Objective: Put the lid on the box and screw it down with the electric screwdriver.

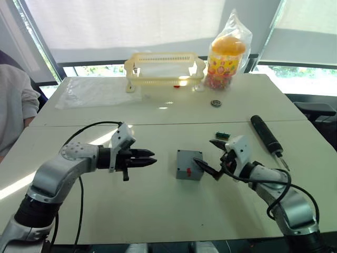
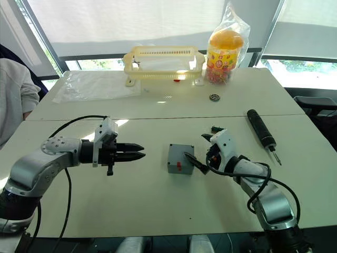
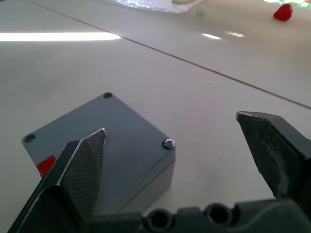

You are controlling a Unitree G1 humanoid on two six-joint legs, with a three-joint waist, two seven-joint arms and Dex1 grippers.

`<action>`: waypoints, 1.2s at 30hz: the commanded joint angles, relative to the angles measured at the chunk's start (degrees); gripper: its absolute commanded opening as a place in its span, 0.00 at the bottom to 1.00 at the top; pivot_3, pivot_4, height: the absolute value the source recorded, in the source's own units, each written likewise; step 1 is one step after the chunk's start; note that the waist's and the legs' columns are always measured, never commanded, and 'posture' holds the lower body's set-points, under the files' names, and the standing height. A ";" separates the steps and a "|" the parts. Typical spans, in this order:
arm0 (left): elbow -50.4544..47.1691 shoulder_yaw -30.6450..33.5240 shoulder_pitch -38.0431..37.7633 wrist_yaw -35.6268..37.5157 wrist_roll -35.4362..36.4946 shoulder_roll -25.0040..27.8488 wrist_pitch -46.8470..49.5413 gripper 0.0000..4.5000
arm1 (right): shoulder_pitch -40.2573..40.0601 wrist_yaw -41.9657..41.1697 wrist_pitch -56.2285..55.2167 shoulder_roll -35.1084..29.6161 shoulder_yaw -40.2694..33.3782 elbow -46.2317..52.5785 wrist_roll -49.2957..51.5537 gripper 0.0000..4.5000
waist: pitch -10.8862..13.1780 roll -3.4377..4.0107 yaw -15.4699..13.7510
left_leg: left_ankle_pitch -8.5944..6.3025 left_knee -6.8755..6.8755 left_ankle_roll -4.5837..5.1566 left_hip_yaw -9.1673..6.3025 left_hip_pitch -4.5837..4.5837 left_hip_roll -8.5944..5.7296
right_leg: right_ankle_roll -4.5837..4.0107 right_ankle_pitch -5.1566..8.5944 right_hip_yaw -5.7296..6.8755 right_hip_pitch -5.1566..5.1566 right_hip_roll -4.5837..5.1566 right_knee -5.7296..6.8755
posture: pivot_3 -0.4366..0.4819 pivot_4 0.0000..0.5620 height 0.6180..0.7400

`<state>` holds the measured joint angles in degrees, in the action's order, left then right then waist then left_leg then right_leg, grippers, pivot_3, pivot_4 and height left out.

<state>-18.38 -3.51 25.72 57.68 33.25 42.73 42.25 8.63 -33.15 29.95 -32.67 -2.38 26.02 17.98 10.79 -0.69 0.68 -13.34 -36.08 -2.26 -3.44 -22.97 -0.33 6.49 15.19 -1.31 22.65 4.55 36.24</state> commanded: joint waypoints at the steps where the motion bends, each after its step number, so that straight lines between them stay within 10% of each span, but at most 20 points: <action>1: 0.47 0.19 2.76 2.01 0.78 -0.58 -1.50 0.25 | 3.19 0.42 7.25 -3.03 -9.44 5.93 7.39 0.99 | 0.00 -0.01 -0.01 | 0.00 0.00 0.00 -0.02 -0.01 0.00 | 0.00 0.00 0.01 0.00 -0.01 0.00 | 0.48 0.27 1.00; 8: 3.22 -1.16 9.13 3.85 -0.05 -3.98 -3.33 0.25 | 17.45 -3.73 28.50 -22.67 -18.47 -10.04 14.03 0.99 | 0.02 0.03 -0.12 | 0.00 -0.05 0.00 0.00 -0.06 -0.01 | -0.03 0.00 0.03 0.01 0.01 -0.02 | 0.48 0.27 1.00; 13: 3.08 -2.34 9.38 2.14 -0.55 -8.28 -4.91 0.25 | 29.09 -15.07 35.93 -36.74 -2.01 -33.02 8.99 0.99 | 0.04 0.11 0.13 | -0.01 -0.06 0.03 0.13 -0.14 -0.02 | -0.08 0.03 -0.04 0.11 0.06 -0.05 | 0.48 0.27 1.00; 23: -2.34 -0.80 2.39 -3.80 0.28 -10.26 -3.97 0.25 | 56.71 -22.83 25.49 -26.88 18.26 -77.18 -10.45 0.99 | 0.08 0.31 1.77 | -0.01 -0.03 0.03 0.21 -0.45 -0.01 | 0.06 -0.05 -0.11 0.64 0.03 0.12 | 0.48 0.27 1.00; 36: -8.00 1.71 -2.65 -10.58 1.82 -10.08 -1.95 0.25 | 61.92 -22.57 11.20 -18.27 20.91 -97.32 -24.59 0.99 | 0.07 0.33 1.62 | 0.02 -0.07 -0.02 0.18 -0.46 -0.08 | 0.12 -0.10 -0.13 0.64 0.05 0.22 | 0.48 0.27 1.00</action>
<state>-24.32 -3.31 22.90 47.76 34.39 32.42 40.61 68.57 -56.37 42.65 -50.66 19.64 -70.52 -5.40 10.86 -0.36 2.30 -13.32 -36.15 -2.28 -3.26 -23.42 -0.41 6.62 15.10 -1.44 23.30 4.60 36.46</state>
